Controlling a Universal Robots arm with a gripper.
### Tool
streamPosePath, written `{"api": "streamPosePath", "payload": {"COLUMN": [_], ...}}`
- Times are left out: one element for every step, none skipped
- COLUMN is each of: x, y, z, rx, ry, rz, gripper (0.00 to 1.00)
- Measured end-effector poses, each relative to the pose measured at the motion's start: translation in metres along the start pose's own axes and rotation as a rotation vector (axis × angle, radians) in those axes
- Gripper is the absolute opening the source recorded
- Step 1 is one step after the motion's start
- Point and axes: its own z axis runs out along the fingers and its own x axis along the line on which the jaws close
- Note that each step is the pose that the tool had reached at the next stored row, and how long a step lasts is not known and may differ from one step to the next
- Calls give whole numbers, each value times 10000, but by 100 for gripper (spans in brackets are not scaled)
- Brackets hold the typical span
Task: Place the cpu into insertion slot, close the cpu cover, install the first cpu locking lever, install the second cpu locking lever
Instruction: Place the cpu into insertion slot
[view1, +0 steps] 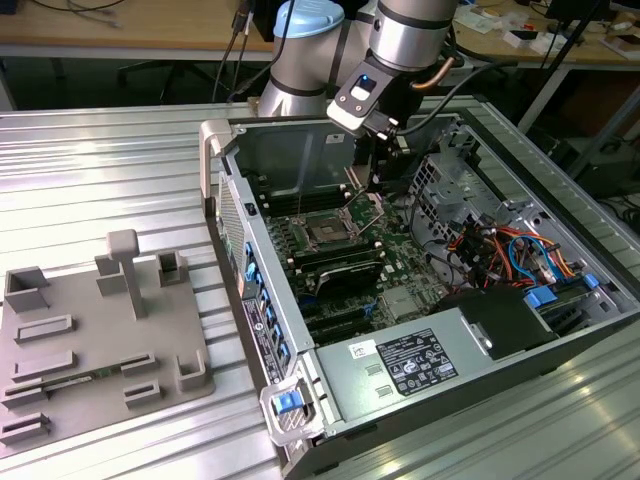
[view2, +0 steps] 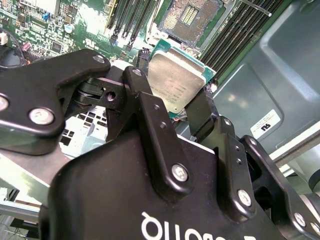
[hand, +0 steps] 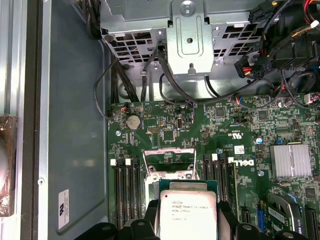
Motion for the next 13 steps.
{"api": "streamPosePath", "payload": {"x": [0,0,0,0,0,10,18,23,30,34,40,51,61], "y": [-1,-4,-11,-18,-23,-38,-49,-60,-78,-87,-97,-114,-129], "z": [0,2,6,17,30,63,79,96,120,135,149,172,196], "rx": [0,0,-1,-1,0,-6,-10,-13,-16,-18,-19,-20,-24], "ry": [0,0,7,25,40,56,63,69,76,82,85,89,96], "rz": [1,-5,-57,-156,-263,-426,-468,-520,-610,-663,-708,-773,-836], "gripper": [55,55,55,55,55,55,55,55,55,55,55,55,55]}}
